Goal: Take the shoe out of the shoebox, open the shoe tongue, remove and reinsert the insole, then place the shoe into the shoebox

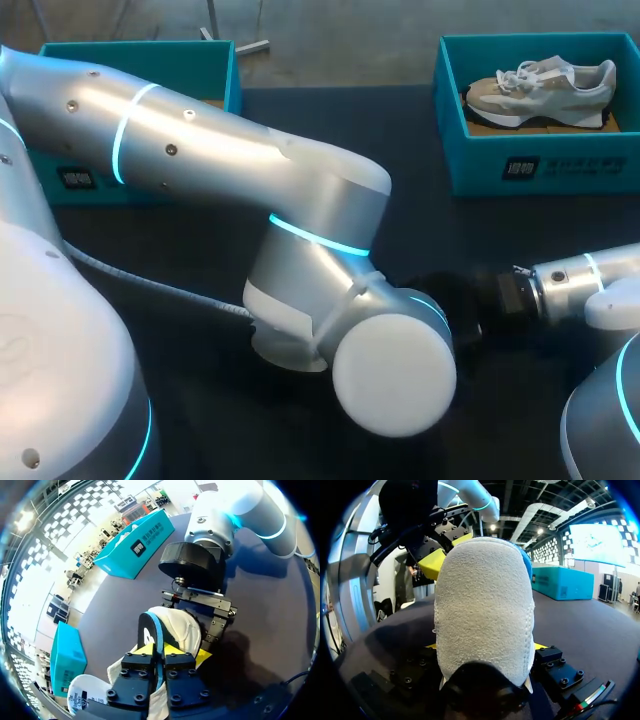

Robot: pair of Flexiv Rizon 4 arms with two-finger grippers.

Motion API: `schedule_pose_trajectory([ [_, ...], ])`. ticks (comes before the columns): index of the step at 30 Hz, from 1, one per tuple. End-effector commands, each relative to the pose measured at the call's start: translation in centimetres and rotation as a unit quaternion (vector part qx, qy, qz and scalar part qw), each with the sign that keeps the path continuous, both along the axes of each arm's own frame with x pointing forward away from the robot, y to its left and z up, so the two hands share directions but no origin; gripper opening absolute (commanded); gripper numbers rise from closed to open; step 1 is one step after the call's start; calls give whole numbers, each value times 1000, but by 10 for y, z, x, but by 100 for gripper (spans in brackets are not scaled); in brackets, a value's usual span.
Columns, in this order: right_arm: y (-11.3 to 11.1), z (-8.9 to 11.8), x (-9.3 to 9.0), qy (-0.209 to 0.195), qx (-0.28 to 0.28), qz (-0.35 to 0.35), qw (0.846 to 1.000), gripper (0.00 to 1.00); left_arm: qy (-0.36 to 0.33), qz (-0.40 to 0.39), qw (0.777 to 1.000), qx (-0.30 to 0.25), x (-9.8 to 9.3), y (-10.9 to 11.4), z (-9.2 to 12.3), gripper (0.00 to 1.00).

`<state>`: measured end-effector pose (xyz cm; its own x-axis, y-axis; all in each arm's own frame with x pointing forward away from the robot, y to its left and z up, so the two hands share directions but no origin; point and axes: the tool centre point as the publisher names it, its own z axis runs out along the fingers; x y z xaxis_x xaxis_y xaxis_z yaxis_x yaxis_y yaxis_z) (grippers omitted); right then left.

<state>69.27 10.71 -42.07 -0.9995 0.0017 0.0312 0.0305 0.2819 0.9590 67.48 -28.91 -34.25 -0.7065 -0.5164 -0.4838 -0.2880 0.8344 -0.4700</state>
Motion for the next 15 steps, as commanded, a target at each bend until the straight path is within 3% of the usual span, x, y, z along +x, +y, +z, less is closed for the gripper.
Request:
schedule_pose_trajectory([
  [1,2,-2,-2,0,-2,-1,1000,0,3,-3,1000,-2,2,3,1,20],
  [7,2,-2,-2,0,-2,-1,1000,0,3,-2,1000,1,5,3,-2,16],
  [11,2,-2,-2,0,-2,-1,1000,0,3,-1,1000,-1,5,4,-1,2],
  [15,2,-2,-2,0,-2,-1,1000,0,5,-4,1000,-9,4,5,2,0],
])
